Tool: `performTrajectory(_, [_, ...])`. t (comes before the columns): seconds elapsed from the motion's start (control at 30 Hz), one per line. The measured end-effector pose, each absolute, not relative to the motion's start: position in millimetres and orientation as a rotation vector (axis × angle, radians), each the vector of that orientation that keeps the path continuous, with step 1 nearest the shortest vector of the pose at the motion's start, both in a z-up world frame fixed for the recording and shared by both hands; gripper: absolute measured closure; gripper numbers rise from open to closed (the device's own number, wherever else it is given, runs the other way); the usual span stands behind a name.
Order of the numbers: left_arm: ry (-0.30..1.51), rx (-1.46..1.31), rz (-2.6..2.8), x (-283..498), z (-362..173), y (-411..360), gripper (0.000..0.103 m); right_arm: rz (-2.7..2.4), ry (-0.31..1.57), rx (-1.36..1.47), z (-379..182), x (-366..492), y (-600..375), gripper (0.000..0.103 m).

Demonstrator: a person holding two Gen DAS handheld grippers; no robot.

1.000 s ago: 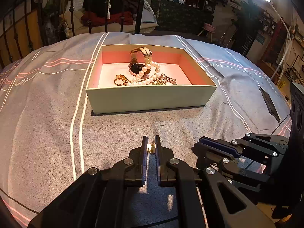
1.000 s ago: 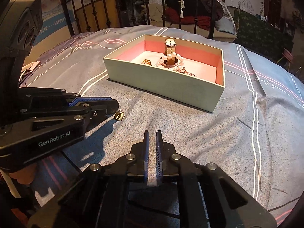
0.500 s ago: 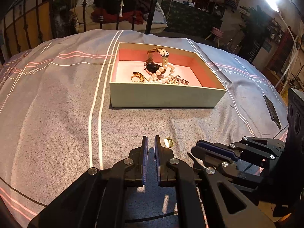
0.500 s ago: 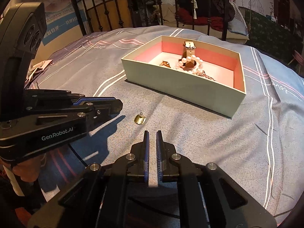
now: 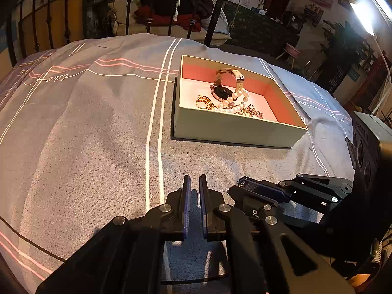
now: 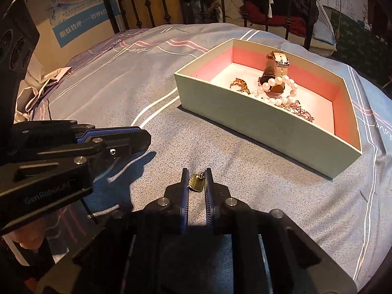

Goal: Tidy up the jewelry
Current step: 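Carry both earrings into the box and open both tools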

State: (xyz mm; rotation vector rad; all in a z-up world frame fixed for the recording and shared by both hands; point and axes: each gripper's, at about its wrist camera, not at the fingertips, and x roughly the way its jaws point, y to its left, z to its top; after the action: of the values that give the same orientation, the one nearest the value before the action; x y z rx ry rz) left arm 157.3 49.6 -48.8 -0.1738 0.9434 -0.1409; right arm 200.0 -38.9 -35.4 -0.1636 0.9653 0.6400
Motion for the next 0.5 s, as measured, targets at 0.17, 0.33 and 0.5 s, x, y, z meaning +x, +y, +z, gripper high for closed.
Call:
performTrajectory(0.17, [0.942,-0.165,-0.159,156.6,-47.9,43.4,0.096,0.623,0.935,-0.153,-29.4,192.5,-46.2,0.090])
performTrajectory(0.33, [0.946,-0.149,-0.199,159.4,-46.7,29.3,0.096,0.588,0.905,-0.133,-18.1,188.9,-61.8,0.089])
performTrajectory(0.5, [0.943,-0.136,-0.234,167.4,-41.7,14.8,0.096,0.549,0.882,-0.114,-6.5,193.4,-78.2,0.089])
